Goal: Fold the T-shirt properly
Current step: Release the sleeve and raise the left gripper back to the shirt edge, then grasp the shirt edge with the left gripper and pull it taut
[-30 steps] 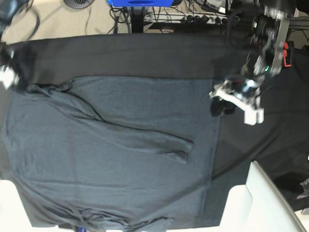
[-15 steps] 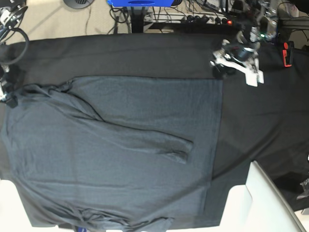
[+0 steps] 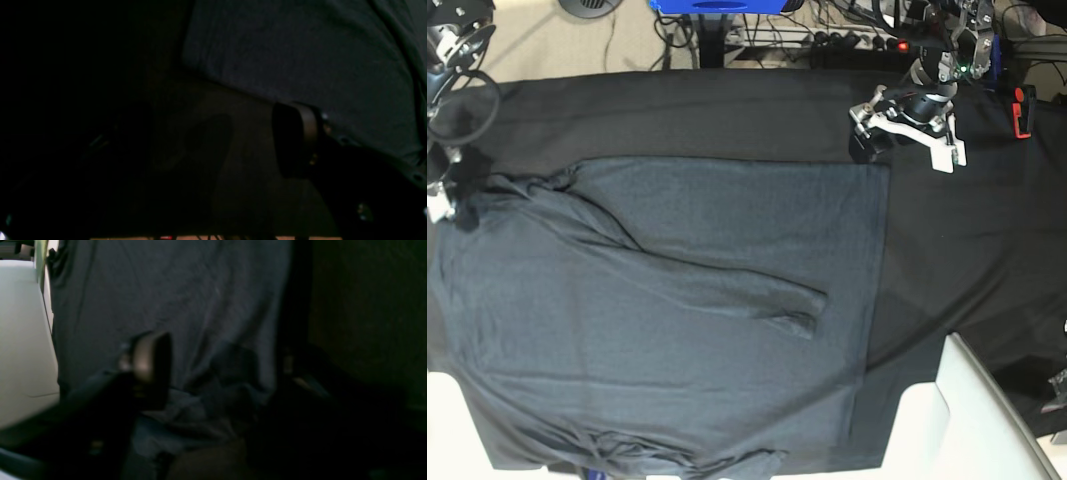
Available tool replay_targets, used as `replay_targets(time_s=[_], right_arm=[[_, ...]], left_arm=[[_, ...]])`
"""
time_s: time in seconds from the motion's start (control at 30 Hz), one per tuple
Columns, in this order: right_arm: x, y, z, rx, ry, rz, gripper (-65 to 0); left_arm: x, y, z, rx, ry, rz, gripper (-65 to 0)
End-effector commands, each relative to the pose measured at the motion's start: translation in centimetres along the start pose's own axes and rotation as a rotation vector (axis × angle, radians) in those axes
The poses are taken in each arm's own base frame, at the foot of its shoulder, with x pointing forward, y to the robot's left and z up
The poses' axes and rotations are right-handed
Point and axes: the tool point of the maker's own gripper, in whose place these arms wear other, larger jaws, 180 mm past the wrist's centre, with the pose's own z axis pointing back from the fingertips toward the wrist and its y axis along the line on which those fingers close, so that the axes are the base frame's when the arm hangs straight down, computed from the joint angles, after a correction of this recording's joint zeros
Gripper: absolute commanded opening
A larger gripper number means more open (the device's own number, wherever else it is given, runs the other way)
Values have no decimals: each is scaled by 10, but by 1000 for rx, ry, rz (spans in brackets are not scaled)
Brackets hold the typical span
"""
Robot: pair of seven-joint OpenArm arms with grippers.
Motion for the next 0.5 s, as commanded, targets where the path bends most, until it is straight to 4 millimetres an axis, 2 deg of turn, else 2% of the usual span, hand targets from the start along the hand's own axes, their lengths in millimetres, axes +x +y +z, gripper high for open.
replay_targets(time_s=[0.0,0.1,0.13,0.2,0.27,0.47], right_arm=[[-2,-7,3,-31,35,11,-419],[-3,-8,3,-33,36,9,-627],[-4,-9,4,-35,37,9,-650],[-4,-9,4,-35,37,9,-623],[-4,-9,4,-35,37,9,-638],[-6,-9,4,-37,46,13,-647]], left_arm=[[6,-4,2,-14,-25,4,-109],[0,-1,0,-6,-14,13,-105],[-2,1,-1,-1,-9,17,-105],[-7,2,-3,6,-1,32,-105],[-9,3,-4,9,3,42,-105],[1,21,-11,58,-28,92,-114]])
